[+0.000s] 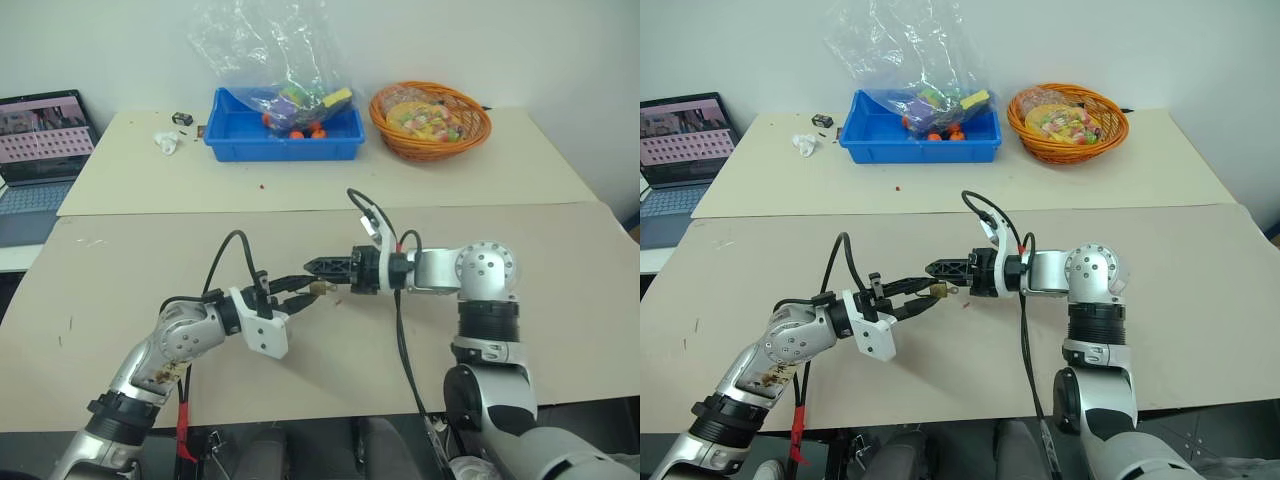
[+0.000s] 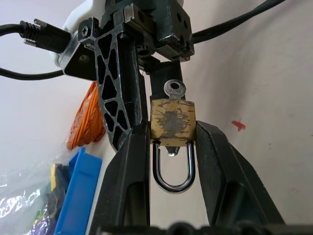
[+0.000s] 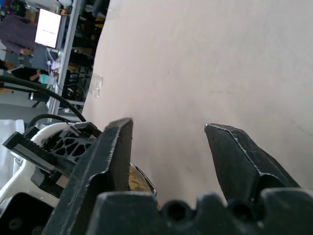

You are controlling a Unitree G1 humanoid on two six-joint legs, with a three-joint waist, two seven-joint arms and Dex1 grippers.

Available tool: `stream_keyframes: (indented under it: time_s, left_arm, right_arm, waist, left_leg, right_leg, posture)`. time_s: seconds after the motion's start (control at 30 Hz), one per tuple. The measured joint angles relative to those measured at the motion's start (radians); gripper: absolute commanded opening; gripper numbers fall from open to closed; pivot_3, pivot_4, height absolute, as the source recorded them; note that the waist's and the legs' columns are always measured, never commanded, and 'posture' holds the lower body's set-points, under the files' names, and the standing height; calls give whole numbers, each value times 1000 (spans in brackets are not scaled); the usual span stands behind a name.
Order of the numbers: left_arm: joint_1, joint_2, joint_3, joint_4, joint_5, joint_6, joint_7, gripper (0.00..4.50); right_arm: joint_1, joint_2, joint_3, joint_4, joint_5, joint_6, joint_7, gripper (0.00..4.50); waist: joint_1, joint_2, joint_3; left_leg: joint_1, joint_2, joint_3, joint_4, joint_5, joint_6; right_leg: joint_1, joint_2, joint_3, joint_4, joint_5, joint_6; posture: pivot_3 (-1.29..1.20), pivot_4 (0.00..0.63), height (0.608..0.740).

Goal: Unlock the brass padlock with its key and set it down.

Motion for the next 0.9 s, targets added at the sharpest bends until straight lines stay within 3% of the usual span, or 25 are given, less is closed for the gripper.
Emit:
stream_keyframes:
  time_s: [0.4, 0.9]
  left_arm:
    - [-1, 2, 0, -1, -2, -1, 0, 815]
    - [5, 10, 1, -4, -19, 1, 1, 815]
  right_arm:
    - [91, -113, 104, -145, 2, -98, 204, 2816]
    - [154, -81, 163, -226, 3, -114, 218, 2816]
  waist:
    - [-3, 0, 0]
    - [-3, 0, 0]
  left_leg:
    - [0, 0, 0, 0, 0, 0]
    - [0, 0, 0, 0, 0, 0]
  right_leg:
    - [0, 0, 0, 0, 0, 0]
    - [0, 0, 0, 0, 0, 0]
  posture:
    - [0, 150, 735]
    - [0, 150, 735]
